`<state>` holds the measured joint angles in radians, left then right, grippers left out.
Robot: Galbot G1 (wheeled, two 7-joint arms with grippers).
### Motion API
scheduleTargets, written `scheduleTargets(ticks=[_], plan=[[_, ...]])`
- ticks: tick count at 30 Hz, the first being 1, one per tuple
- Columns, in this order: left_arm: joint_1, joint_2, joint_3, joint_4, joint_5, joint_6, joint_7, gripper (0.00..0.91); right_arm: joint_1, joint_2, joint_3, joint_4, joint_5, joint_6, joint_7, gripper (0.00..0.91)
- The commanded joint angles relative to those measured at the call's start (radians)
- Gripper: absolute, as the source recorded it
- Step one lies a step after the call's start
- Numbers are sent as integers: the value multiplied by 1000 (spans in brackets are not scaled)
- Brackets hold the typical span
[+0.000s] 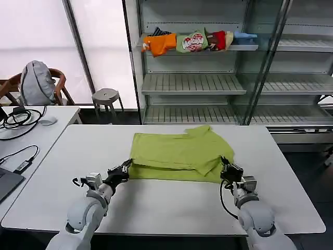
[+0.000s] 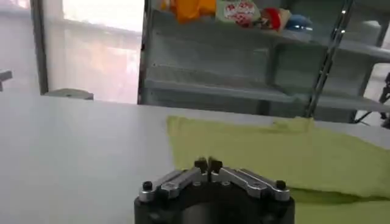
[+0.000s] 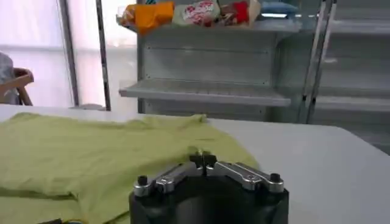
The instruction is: Fold and organize the clothes.
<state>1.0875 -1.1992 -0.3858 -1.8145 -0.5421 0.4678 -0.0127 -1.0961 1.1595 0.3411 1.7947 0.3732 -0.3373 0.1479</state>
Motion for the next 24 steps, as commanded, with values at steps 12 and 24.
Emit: scheduleTargets(ticks=[12, 24], plan=[[-9, -3, -7, 23, 11, -39, -3, 907, 33, 23, 28, -51, -17, 0, 32, 907], [134, 6, 42, -119, 151, -31, -26, 907, -195, -18, 87, 166, -1, -49, 24, 907]])
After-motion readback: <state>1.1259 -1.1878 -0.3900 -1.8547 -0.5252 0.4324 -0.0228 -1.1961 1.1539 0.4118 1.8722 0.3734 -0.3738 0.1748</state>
